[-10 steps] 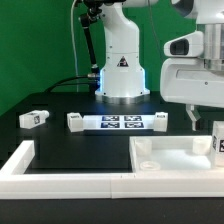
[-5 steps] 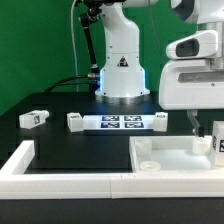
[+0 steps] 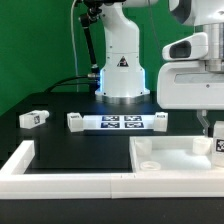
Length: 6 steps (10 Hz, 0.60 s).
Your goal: Assemble square table
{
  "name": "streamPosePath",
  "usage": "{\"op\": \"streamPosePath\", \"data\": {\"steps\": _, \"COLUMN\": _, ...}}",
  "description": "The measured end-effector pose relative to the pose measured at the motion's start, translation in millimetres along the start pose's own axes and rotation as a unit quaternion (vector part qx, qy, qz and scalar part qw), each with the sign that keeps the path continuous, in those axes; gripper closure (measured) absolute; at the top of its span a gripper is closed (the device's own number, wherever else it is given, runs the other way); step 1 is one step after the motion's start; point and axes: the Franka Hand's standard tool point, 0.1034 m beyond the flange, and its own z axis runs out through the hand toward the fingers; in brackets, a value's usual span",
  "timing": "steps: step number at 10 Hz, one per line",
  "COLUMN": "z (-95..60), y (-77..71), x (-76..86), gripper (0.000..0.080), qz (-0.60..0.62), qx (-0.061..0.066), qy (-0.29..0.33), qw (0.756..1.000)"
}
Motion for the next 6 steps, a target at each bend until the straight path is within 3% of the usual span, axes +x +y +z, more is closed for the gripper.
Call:
{"op": "streamPosePath", "data": {"steps": 2, "z": 0.8, "y": 1.2, "x": -0.5, "gripper": 0.0505, "qz": 0.134, "qx": 0.004, "qy": -0.001, "qw": 0.991}}
{"op": "streamPosePath", "data": {"steps": 3, "z": 1.0, "y": -0.7, "x": -3.9, "gripper": 0.0505, "qz": 0.217, "qx": -0.001, "qy": -0.003, "qw": 0.976}}
{"op": "streamPosePath", "data": {"steps": 4, "z": 1.4, "y": -3.5, "x": -6.2, "gripper": 0.0505, "qz": 0.299, "qx": 0.005, "qy": -0.009, "qw": 0.954}}
{"op": "streamPosePath", "data": {"steps": 6, "z": 3.2, "y": -7.9, "x": -4.7, "gripper": 0.0505, "qz": 0.484, "qx": 0.040, "qy": -0.039, "qw": 0.873}}
